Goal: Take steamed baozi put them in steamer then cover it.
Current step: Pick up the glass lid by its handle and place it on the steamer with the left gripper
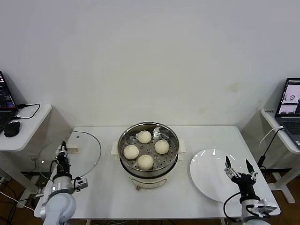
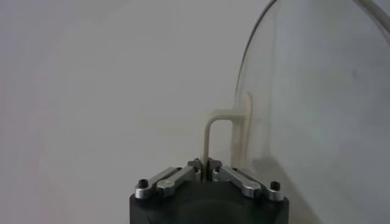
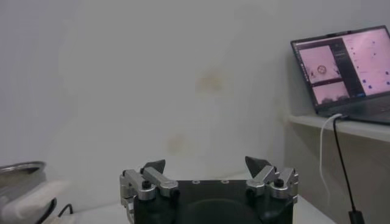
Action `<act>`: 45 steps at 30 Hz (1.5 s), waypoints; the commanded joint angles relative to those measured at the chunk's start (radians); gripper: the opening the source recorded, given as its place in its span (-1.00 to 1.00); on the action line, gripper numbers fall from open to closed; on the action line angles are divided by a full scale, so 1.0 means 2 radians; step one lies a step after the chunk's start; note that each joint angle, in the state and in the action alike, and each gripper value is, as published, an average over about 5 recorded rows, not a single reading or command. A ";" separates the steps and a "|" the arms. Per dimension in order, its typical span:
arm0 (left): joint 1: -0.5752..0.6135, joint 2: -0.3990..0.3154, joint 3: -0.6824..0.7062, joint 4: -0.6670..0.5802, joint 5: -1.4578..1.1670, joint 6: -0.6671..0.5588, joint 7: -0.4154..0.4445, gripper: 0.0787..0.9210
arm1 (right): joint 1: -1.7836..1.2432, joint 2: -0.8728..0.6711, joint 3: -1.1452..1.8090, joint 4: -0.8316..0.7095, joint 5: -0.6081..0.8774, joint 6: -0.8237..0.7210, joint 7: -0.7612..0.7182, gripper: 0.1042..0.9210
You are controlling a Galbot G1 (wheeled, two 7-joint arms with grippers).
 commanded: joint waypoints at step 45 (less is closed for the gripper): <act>-0.161 -0.168 0.311 -0.066 0.127 0.115 0.237 -0.87 | -0.003 0.104 0.017 0.016 -0.110 0.012 0.000 0.76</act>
